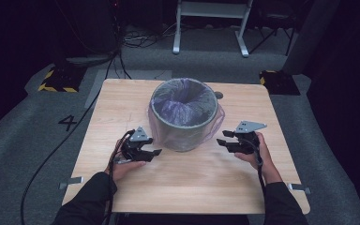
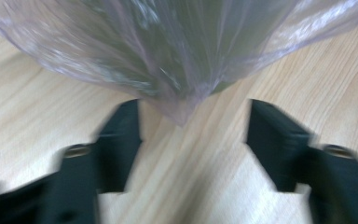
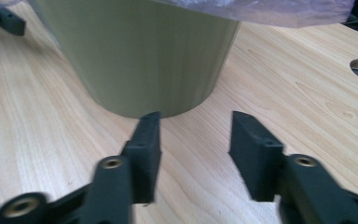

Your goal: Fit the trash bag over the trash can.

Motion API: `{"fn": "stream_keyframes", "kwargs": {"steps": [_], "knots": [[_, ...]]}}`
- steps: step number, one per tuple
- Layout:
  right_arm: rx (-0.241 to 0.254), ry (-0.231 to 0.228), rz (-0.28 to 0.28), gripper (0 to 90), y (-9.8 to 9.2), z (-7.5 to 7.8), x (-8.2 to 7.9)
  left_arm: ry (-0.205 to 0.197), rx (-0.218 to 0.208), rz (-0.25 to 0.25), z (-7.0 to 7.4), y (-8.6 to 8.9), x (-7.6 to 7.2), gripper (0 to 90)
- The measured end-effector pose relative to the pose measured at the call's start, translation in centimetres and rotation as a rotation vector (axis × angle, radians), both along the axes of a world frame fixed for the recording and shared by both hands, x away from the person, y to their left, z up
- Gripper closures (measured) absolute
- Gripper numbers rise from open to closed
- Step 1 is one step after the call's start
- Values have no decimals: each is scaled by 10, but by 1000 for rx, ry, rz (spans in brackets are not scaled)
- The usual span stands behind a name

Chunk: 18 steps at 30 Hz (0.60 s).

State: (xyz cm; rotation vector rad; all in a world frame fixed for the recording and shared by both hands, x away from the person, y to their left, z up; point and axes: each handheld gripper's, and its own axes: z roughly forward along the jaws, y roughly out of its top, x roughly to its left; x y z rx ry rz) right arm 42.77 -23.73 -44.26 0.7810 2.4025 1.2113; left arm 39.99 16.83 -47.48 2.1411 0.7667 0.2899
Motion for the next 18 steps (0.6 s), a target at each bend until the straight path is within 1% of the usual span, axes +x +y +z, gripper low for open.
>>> {"fn": "stream_keyframes", "kwargs": {"steps": [2, 3, 4, 6, 7, 9, 11, 13, 15, 16, 18], "knots": [[26, 7, -19, 402, -5, 0, -2, -11, 7, 10, 0, 2, -6, 226], [43, 8, -24, 364, -8, 0, -3, -20, 10, 11, -1, 3, -10, 207], [57, 8, -30, 305, -10, 0, -4, -25, 18, 13, 0, 5, -13, 192], [84, 13, -39, 261, -15, 1, -6, -29, 19, 1, -1, 7, -20, 157], [94, 10, -38, 241, -17, 3, -7, -28, 20, -4, -1, 8, -22, 157], [121, -1, -40, 230, -22, 7, -11, -16, 27, -17, -4, 11, -28, 157], [137, -20, -43, 220, -24, 13, -14, -7, 40, -18, -6, 13, -32, 158], [147, -38, -39, 205, -25, 19, -18, 17, 51, -18, -11, 15, -35, 157], [134, -58, -29, 182, -23, 23, -22, 25, 82, -21, -14, 17, -38, 169], [126, -65, -28, 182, -21, 25, -23, 31, 97, -30, -17, 18, -39, 174], [118, -81, -19, 183, -17, 30, -27, 46, 103, -45, -20, 21, -41, 164]]}}
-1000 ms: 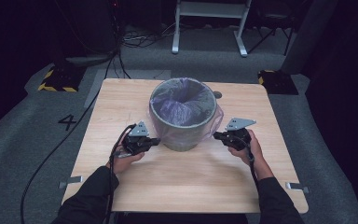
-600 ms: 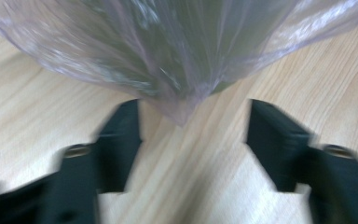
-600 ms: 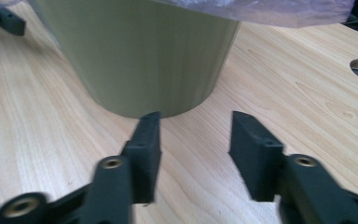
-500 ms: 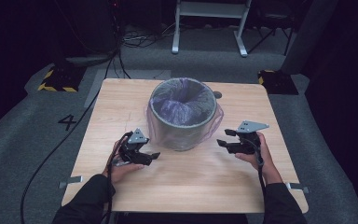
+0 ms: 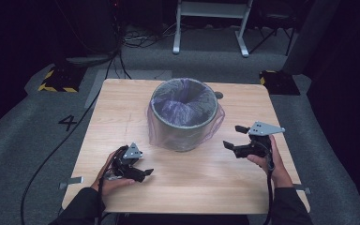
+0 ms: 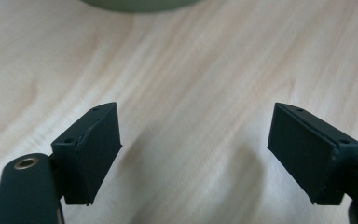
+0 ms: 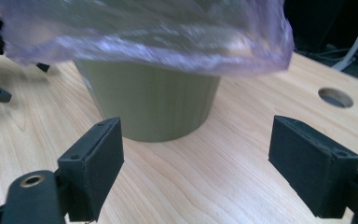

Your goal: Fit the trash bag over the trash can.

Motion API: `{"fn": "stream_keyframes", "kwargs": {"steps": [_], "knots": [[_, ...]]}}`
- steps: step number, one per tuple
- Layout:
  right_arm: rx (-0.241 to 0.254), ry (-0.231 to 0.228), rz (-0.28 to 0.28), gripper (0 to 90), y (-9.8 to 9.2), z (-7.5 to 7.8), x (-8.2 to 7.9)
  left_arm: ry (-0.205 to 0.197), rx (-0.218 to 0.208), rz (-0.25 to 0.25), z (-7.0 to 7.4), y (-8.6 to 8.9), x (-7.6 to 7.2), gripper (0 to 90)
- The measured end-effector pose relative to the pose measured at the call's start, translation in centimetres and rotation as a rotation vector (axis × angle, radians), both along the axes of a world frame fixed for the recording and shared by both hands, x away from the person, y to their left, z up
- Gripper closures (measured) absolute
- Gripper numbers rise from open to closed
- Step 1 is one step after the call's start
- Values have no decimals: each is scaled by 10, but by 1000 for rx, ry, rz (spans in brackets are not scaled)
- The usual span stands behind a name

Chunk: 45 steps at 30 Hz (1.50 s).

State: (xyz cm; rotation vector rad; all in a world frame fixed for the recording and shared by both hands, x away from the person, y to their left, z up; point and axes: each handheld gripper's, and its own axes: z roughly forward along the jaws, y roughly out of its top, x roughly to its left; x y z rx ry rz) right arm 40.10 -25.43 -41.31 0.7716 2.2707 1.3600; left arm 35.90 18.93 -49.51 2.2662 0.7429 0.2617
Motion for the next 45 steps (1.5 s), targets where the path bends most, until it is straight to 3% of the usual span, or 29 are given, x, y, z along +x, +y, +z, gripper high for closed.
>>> {"fn": "stream_keyframes", "kwargs": {"steps": [4, 8, 13, 18, 27, 31, 35, 45], "knots": [[13, -27, 12, 185, 4, 12, -3, 5, 10, -4, -2, 4, -3, 158], [21, -84, 5, 199, 8, 27, -5, 0, 7, -32, -3, 6, -6, 158], [39, -112, 4, 200, 15, 42, -3, -11, 17, -29, -6, 7, -7, 155], [42, -130, -6, 205, 22, 56, 0, -27, -6, -40, -9, 9, -4, 147], [52, -177, -6, 209, 34, 80, 5, -24, -5, -46, -9, 10, -3, 143], [60, -170, 2, 212, 40, 94, 10, -26, -5, -48, -9, 10, -3, 144], [37, -166, -5, 215, 48, 102, 19, -26, -5, -45, -9, 9, -3, 146], [4, -130, -17, 214, 63, 108, 39, -27, -6, -43, -9, 9, -3, 146]]}}
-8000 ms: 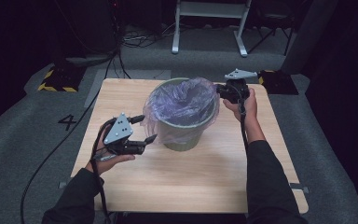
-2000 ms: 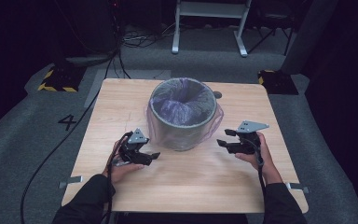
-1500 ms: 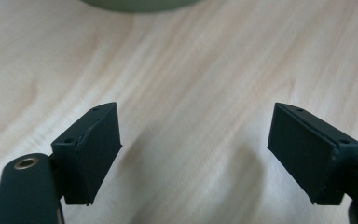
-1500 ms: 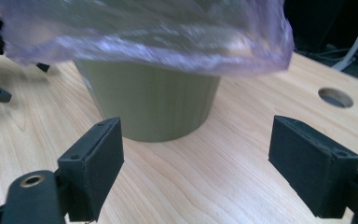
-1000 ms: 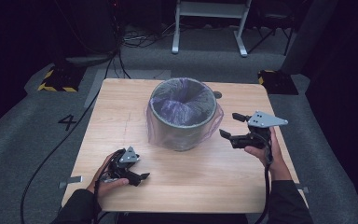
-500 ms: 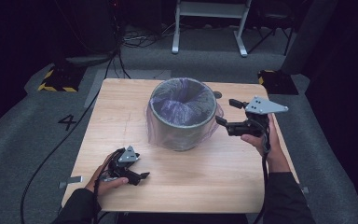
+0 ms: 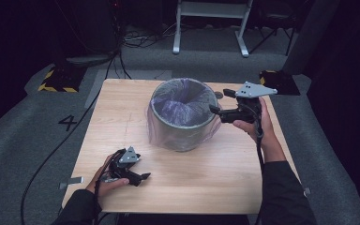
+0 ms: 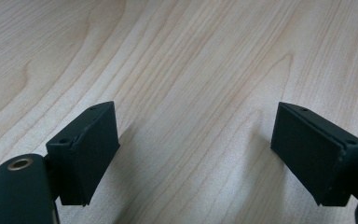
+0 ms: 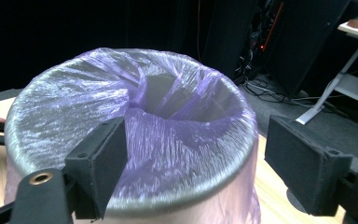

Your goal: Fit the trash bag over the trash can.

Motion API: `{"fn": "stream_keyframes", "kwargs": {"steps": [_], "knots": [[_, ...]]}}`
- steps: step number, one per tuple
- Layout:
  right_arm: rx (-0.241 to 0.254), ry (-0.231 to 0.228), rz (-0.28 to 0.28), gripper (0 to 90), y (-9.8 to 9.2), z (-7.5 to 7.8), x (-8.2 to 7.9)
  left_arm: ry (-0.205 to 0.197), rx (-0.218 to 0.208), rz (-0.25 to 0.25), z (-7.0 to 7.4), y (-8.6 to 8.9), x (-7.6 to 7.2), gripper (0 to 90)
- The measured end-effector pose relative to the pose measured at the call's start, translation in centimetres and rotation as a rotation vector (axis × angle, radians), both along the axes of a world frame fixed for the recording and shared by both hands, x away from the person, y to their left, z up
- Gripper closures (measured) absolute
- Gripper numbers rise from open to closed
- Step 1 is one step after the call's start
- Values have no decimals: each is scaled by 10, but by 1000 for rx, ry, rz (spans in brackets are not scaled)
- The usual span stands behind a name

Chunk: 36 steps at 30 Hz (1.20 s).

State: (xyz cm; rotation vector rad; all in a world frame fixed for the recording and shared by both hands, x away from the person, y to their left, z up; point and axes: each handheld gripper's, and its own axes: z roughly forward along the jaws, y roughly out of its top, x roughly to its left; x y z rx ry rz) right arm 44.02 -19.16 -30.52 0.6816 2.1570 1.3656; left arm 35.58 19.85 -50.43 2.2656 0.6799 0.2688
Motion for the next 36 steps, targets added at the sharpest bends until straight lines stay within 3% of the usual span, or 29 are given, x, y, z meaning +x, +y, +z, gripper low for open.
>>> {"fn": "stream_keyframes", "kwargs": {"steps": [12, 22, 33, 36], "knots": [[-48, 22, 5, 214, 29, 5, 20, 0, 0, 1, 0, 0, 0, 146], [-97, 52, 11, 215, 52, -5, 36, 1, 1, 1, 0, 0, 0, 146], [-114, 93, 42, 214, 72, -11, 42, 2, 1, 1, 0, 0, 0, 146], [-144, 102, 61, 214, 78, -13, 41, 0, 1, 0, 0, 0, 0, 146]]}}
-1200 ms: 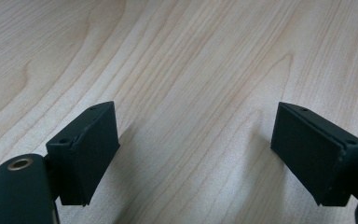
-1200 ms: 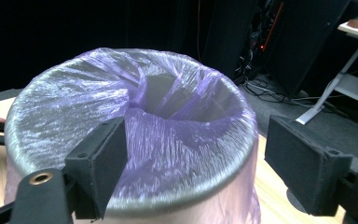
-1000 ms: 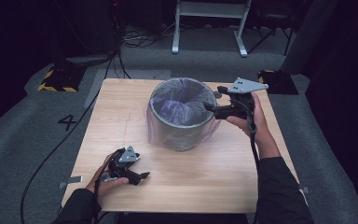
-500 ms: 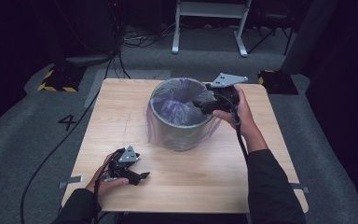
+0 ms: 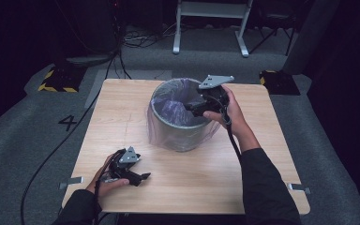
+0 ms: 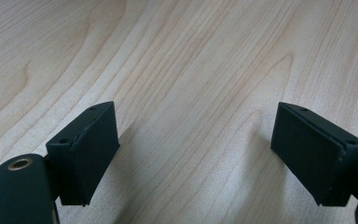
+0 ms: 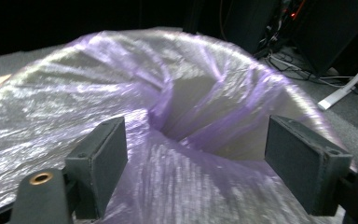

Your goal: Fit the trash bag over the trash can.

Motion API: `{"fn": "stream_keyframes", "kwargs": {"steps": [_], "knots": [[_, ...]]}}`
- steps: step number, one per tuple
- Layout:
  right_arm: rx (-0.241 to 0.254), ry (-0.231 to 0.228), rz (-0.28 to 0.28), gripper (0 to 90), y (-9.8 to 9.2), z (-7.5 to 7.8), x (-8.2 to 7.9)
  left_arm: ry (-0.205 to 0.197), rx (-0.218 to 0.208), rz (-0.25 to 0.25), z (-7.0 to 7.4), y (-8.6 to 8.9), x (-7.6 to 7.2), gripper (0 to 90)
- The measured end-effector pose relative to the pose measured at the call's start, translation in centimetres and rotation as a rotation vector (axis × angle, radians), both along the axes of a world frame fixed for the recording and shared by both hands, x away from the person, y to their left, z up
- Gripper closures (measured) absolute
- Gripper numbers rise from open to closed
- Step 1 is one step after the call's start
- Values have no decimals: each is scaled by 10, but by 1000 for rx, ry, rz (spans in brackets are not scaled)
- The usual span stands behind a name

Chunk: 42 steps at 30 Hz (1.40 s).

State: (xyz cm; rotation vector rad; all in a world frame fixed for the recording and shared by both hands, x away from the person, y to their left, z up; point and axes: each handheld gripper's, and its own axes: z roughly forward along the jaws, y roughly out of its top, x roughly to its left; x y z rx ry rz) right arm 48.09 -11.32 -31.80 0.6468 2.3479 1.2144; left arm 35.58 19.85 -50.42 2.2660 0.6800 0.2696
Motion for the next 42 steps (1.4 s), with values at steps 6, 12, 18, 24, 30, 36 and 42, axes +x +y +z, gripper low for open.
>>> {"fn": "stream_keyframes", "kwargs": {"steps": [6, 12, 18, 24, 30, 36, 42], "knots": [[-60, 31, 25, 213, 8, -5, 1, 2, 0, 1, 0, 0, 0, 146], [-97, 59, 24, 209, 10, -9, 3, 1, -1, 0, 0, 0, 0, 145], [-131, 92, 24, 211, 11, -12, 4, 1, 0, 0, 0, 0, 0, 145], [-150, 157, 5, 221, 13, -14, 9, 2, 0, 0, 0, 0, 0, 145], [-196, 198, -20, 230, 17, -16, 12, 1, -1, 0, 0, 0, 0, 145], [-234, 231, -32, 230, 19, -17, 15, 1, -1, -1, 0, 0, 0, 145], [-249, 237, -39, 227, 21, -17, 15, 1, -1, 0, 0, 0, 0, 145]]}}
